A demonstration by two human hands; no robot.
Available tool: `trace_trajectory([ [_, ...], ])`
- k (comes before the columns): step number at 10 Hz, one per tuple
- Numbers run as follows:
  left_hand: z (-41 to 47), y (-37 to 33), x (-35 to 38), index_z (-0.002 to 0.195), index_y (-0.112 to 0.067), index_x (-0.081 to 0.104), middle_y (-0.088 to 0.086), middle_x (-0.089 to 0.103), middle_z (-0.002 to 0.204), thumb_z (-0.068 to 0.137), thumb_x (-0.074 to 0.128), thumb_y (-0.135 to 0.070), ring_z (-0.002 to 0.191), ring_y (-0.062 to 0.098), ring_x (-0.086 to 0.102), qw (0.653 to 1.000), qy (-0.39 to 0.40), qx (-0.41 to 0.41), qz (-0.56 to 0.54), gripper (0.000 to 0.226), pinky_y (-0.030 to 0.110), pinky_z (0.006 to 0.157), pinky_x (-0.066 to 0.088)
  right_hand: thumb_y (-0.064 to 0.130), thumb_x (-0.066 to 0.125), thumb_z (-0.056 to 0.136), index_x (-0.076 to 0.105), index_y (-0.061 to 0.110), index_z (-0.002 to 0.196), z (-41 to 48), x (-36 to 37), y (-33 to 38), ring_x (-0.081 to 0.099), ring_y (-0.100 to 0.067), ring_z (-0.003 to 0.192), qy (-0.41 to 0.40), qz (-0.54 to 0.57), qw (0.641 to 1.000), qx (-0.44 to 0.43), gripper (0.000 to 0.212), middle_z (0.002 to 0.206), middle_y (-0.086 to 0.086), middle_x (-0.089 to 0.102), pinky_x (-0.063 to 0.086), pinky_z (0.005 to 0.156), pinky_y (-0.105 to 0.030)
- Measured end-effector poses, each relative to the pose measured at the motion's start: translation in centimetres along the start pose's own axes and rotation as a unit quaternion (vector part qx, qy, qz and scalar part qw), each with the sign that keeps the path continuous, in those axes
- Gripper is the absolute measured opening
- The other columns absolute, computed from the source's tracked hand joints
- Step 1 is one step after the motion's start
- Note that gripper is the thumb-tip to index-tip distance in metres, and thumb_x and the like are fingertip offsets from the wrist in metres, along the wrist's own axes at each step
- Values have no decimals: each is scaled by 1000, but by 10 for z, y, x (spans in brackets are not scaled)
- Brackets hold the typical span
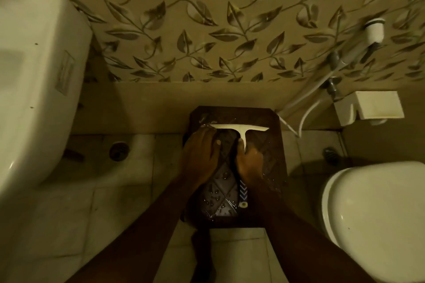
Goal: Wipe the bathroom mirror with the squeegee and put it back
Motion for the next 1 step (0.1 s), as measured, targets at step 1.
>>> trace_trajectory([
  [1, -8, -14, -6, 134, -8, 47, 11, 48, 141, 94, 26, -42, 134, 24, 41, 1000, -2, -5, -4, 56, 36, 108, 35, 44, 37, 100, 61, 5, 109, -13, -26, 5, 62, -33, 102, -15, 0, 1000, -14, 46, 106, -16, 65, 44, 81, -35],
])
Point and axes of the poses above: each hand's wrist, its own z-axis towards the middle knuckle, its own x-axis out of the palm, y = z × x, the point moved 9 cm from there along z, towards the middle knuckle
